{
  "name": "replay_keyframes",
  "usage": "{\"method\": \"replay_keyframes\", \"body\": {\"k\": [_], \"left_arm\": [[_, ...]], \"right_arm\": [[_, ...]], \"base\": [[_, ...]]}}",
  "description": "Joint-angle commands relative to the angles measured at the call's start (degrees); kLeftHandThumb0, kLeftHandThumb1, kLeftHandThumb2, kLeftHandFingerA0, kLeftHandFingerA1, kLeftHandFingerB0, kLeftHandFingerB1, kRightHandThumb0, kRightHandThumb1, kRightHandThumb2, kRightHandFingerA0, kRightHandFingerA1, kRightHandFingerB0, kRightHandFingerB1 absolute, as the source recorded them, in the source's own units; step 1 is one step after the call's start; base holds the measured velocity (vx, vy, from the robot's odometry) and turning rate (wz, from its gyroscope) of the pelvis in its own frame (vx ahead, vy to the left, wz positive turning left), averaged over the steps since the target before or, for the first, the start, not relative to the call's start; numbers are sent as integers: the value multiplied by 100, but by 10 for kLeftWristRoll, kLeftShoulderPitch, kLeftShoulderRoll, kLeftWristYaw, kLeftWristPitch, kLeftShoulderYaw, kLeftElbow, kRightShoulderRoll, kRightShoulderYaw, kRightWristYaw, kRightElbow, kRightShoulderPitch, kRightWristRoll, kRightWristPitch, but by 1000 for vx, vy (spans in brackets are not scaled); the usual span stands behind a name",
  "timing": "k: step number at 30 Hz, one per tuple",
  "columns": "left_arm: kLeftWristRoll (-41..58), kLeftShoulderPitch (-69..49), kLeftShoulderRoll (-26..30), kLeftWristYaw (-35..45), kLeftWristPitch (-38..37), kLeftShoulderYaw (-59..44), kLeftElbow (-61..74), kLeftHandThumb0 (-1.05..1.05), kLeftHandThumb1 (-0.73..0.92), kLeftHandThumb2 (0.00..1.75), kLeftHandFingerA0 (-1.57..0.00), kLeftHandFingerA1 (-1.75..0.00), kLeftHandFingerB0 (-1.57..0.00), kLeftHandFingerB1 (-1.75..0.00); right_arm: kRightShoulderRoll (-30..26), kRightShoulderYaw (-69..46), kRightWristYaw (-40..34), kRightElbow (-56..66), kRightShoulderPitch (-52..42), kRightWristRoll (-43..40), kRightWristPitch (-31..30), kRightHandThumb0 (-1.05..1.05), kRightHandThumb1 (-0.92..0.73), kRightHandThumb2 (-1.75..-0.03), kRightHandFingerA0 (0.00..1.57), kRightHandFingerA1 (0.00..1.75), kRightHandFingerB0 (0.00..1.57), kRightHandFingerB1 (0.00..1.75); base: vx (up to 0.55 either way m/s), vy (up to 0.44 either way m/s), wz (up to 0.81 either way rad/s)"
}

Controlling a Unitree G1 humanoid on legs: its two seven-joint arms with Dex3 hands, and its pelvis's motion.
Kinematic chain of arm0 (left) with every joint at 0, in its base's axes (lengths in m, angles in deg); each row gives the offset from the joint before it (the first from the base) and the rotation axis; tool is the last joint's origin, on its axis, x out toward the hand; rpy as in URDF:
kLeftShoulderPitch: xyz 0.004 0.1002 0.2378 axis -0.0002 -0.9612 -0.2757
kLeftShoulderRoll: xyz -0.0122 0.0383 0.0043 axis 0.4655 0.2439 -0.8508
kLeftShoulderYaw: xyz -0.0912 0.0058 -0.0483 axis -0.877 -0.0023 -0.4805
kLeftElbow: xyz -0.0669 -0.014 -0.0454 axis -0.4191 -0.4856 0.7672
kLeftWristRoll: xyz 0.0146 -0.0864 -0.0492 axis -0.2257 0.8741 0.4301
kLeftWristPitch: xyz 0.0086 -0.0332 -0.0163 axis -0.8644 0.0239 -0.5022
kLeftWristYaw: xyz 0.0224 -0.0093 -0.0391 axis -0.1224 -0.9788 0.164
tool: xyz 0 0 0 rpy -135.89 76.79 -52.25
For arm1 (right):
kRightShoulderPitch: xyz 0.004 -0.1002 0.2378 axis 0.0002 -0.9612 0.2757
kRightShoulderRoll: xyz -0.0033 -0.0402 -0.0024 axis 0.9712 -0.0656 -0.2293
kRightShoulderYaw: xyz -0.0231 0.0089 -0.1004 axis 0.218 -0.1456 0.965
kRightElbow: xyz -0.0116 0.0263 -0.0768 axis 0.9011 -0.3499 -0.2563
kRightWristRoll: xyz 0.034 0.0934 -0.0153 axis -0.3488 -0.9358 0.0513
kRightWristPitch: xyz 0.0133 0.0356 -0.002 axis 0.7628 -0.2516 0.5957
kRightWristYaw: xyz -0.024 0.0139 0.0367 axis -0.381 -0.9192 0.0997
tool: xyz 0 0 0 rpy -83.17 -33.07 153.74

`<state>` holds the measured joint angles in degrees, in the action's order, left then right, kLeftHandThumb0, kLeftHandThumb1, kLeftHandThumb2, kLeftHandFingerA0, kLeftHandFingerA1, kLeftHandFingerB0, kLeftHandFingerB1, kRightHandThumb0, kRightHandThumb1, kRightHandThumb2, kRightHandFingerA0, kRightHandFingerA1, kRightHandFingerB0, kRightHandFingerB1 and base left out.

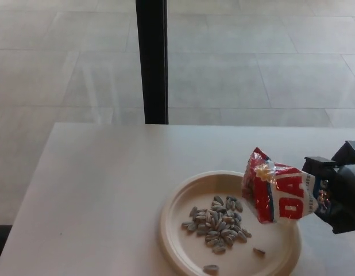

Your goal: The robot uses its right hand to pick up a bag of sunflower seeds kept in the middle of the desk and tilts it over a plate kept next to it to pour out a few seeds and then puts the bag of seeds back on the desk

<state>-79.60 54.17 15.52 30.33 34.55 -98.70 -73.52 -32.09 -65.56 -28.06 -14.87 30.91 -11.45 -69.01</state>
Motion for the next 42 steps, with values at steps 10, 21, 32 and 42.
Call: {"method": "replay_keyframes", "body": {"k": [10, 21, 32, 42], "left_arm": [[-1, -5, 0, -4, -8, 1, -2, -86, 85, 66, -34, -54, -46, -40], [1, -5, -2, 1, -11, 3, -1, -88, 85, 66, -33, -56, -46, -41], [5, -1, -5, 5, -14, 2, -2, -89, 84, 66, -31, -54, -43, -39], [4, 0, -8, -3, -17, 2, 0, -94, 70, 79, -32, -58, -44, -45]], "right_arm": [[120, -83, -17, -27, -48, -135, -65, -16, -69, -91, 88, 158, 75, 117], [152, -87, -105, -168, -69, -148, 54, -36, -83, -68, 72, 159, 41, 61], [52, 6, -117, -224, -51, -85, 73, -71, -56, -94, 0, 31, 0, 31], [-23, 70, -158, -194, -38, -30, 67, -101, -62, -99, 0, 12, 0, 17]], "base": [[0, 0, 0], [0, 0, 0], [0, 0, 0], [0, 0, 0]]}}
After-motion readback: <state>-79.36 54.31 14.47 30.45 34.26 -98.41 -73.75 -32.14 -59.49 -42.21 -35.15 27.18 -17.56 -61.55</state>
